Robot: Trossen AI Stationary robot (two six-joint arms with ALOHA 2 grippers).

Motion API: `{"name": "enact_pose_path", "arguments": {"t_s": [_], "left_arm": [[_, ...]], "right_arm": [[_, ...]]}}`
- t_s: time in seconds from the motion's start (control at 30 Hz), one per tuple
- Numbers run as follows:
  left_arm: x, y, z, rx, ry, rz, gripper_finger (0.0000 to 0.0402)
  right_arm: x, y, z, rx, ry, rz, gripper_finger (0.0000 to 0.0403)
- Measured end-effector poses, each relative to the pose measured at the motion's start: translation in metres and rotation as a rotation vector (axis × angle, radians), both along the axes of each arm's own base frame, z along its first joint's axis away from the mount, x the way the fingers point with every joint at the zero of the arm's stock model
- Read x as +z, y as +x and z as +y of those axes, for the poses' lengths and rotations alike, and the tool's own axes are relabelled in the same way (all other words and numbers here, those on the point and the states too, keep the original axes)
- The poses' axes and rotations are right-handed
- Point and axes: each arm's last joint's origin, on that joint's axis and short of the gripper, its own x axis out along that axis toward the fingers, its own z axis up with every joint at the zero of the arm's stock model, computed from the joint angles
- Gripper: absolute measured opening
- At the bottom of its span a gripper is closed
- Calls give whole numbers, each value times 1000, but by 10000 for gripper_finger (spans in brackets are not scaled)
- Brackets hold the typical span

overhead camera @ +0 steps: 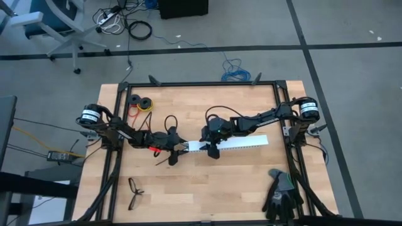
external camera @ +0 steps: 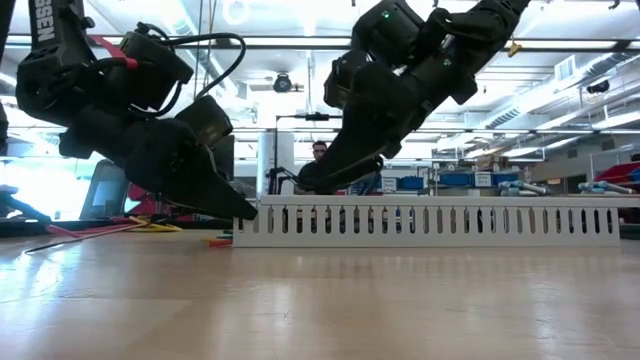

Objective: Ziptie cables
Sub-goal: Close the white cable duct

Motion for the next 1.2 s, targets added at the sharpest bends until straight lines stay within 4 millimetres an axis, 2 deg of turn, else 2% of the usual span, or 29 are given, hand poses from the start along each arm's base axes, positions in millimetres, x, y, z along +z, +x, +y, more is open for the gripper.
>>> {"name": "enact_pose_path", "arguments": {"t_s": [0.27,0.73,1.0,1.13,1.2], "left_arm": [[0,0,0,1,0,-5,250],[1,1,0,2,0,-13,250],[1,1,0,10,4,-14,250],[1,0,1,13,5,-12,250],[1,1,1,14,6,-16,250]], "right_arm": [[0,0,-1,-9,-20,-3,148],[5,4,3,-7,-80,-73,9],[5,5,7,-46,-86,-84,1],[-12,13,8,-52,-85,-31,1],[-10,24,8,-55,-85,-51,0]]}}
